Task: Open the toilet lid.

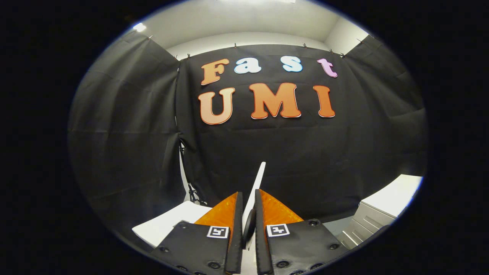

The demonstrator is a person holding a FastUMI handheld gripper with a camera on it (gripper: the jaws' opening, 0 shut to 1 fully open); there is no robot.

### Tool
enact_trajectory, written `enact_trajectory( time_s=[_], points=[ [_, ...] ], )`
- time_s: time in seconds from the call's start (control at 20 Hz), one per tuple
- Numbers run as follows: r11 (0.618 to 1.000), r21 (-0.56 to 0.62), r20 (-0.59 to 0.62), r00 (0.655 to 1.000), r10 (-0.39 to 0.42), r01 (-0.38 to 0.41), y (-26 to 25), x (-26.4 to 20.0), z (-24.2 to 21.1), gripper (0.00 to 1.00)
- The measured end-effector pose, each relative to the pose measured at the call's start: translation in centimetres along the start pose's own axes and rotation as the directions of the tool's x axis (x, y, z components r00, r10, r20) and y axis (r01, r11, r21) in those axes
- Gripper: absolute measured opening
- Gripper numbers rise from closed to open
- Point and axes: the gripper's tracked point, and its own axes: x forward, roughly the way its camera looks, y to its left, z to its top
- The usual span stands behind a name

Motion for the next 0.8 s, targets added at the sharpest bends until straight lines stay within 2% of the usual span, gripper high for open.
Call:
enact_trajectory(
  time_s=[0.15,0.45,0.8],
  points=[
    [0.999,0.012,-0.023,0.999,0.032,-0.032,2.7,0.7,-0.3,0.22],
    [0.998,0.047,-0.064,0.997,0.034,-0.031,5.3,2.0,-1.0,0.23],
    [0.995,-0.065,-0.067,0.995,0.07,-0.074,11.4,2.7,-1.3,0.23]
  ],
)
